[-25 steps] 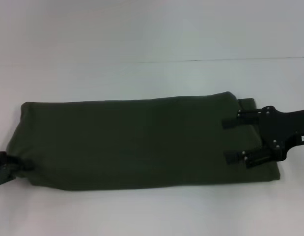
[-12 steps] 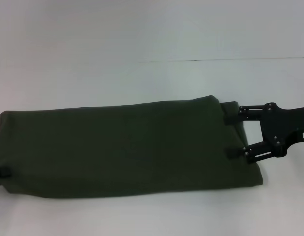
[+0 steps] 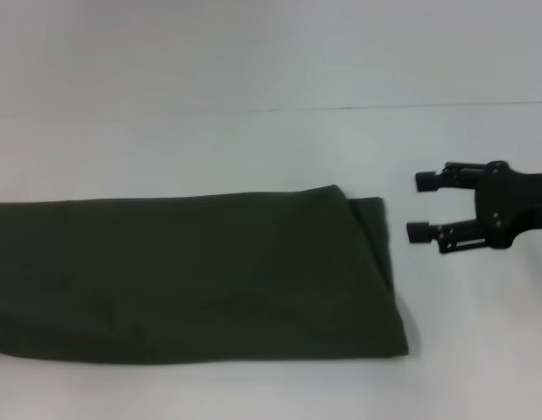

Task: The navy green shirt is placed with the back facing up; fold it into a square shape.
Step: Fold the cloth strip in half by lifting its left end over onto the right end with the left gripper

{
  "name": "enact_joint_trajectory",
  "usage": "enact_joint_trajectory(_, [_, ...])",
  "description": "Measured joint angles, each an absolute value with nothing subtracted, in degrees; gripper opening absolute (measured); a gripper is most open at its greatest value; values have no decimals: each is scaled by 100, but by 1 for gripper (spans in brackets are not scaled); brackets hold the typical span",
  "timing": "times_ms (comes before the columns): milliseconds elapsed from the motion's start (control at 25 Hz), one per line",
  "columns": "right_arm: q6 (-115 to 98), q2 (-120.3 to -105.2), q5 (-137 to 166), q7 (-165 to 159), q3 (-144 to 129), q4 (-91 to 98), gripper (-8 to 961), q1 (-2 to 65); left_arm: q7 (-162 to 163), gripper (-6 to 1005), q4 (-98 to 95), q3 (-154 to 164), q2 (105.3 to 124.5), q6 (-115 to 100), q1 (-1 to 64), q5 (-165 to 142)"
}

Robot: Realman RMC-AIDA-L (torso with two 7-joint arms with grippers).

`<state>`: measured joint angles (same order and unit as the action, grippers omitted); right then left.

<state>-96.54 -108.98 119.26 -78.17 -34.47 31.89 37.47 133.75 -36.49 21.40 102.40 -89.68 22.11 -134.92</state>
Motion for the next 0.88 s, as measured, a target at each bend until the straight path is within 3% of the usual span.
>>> enact_joint_trajectory(160, [-9323, -10898, 11926, -7979, -3053, 3182, 945, 3615, 13019, 79, -4087, 2007, 10107, -10014, 2501, -13190])
enact_joint_trajectory(360, [-8979, -10898, 11927, -8128, -2506, 3181, 945, 3390, 12694, 78, -4343, 2246, 10341, -10705, 3307, -12840])
enact_joint_trajectory(640, [-8681, -10882, 11927, -8360, -2042, 3195, 945, 3022, 12366, 78, -4222, 3516, 11081, -10065, 4750, -12856])
enact_joint_trajectory(880, [-8661, -10834, 11927, -8480, -1882, 3237, 945, 2837, 12535, 78, -4011, 5095, 11734, -8787, 5309, -12932])
